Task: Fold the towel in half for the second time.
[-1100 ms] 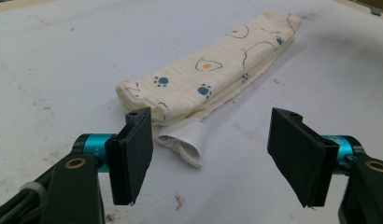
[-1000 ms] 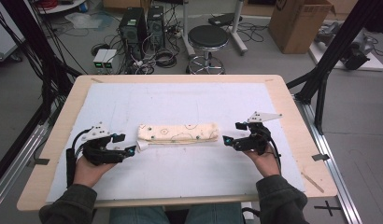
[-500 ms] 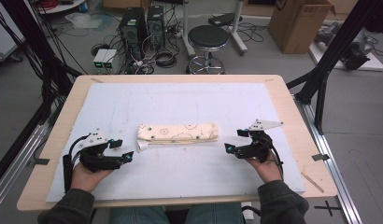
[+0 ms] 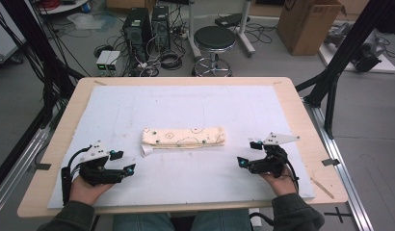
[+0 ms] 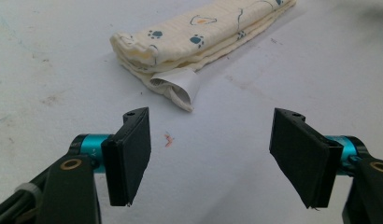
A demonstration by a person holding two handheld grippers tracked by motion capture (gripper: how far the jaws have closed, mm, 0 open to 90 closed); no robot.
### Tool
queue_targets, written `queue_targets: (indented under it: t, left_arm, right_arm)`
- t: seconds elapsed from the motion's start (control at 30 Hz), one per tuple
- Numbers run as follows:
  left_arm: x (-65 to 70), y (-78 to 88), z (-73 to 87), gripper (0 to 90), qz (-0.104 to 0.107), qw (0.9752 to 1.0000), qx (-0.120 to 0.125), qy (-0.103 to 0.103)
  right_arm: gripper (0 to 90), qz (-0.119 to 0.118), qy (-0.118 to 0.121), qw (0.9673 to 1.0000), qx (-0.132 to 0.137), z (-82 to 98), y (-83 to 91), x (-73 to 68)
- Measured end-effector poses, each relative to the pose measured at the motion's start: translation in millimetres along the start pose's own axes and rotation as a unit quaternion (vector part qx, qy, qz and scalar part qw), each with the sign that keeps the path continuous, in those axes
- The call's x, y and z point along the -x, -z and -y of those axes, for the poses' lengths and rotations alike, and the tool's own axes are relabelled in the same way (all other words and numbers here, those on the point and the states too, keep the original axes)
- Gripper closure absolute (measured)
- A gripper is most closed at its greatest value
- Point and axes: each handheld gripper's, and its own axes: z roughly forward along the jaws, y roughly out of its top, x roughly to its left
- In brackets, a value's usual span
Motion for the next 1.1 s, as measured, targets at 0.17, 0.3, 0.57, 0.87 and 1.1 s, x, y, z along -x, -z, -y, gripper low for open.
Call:
queue_targets:
  t: [0.17,0.3,0.57,0.87,1.1]
  left_arm:
    - [3.4,5.0,4.5,29.7,-0.002,1.0,-0.002,-0.003]
    - [6.4,9.3,7.4,29.7,-0.007,1.0,-0.001,-0.005]
    - [9.2,17.1,12.3,29.5,-0.008,1.0,0.003,-0.002]
    - [10.0,16.0,14.8,28.8,-0.009,0.9999,-0.004,-0.012]
    - [11.4,13.7,13.7,28.7,-0.008,0.9999,0.001,-0.012]
  right_arm:
    - [12.5,0.005,-0.005,1.0,0.0,7.5,7.3,-1.1]
    - [12.5,0.007,-0.006,1.0,-0.001,12.3,12.1,-3.4]
    - [12.5,0.011,-0.004,0.9999,-0.004,19.3,19.0,-6.5]
    - [12.5,0.01,-0.005,0.9999,-0.004,22.0,20.5,-7.9]
    - [12.5,0.01,0.0,0.9999,-0.012,21.2,15.4,-9.8]
